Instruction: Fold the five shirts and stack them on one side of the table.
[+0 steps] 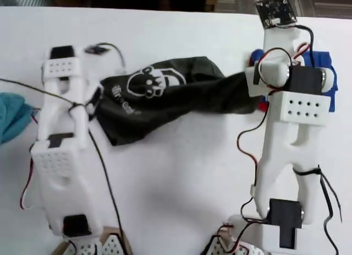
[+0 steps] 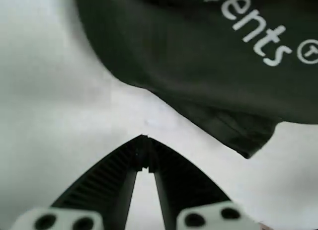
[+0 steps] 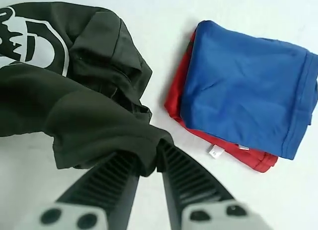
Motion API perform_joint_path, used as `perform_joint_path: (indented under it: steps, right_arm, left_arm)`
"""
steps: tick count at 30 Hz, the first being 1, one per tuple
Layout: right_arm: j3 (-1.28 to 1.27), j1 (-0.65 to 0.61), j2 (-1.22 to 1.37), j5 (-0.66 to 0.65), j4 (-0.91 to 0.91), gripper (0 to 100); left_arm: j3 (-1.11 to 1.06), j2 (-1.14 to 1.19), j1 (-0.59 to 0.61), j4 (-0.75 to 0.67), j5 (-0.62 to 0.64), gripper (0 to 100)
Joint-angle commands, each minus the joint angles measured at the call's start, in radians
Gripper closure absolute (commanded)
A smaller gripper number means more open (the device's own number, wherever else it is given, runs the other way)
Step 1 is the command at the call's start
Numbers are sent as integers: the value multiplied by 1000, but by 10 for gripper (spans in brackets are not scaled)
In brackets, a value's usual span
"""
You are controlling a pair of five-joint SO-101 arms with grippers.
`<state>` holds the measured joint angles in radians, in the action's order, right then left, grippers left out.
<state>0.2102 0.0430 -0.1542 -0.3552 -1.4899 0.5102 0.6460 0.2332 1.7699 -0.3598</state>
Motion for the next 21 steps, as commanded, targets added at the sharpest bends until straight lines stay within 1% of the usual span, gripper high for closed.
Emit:
perform_joint_path:
  steps: [1, 7, 9, 12, 17, 19, 21]
  right_arm:
    - [-32, 12, -39, -6, 58, 977]
    - [-81, 12, -39, -6, 116, 977]
    - [-81, 12, -39, -6, 113, 977]
    - [-81, 12, -41, -6, 111, 977]
    - [-81, 12, -41, -6, 108, 977]
    - [-81, 12, -42, -6, 108, 977]
    - [-81, 12, -47, -6, 108, 977]
  left_arm:
    - [-53, -114, -52, 17, -2, 973]
    - [-202, -285, -216, -3, -9, 973]
    - [-277, -305, -250, -31, -66, 973]
    - [-378, -304, -262, -77, -181, 972]
    - [-409, -305, -259, -195, -250, 969]
    - [-414, -302, -269, -213, -269, 922]
    - [-414, -302, -281, -210, -290, 835]
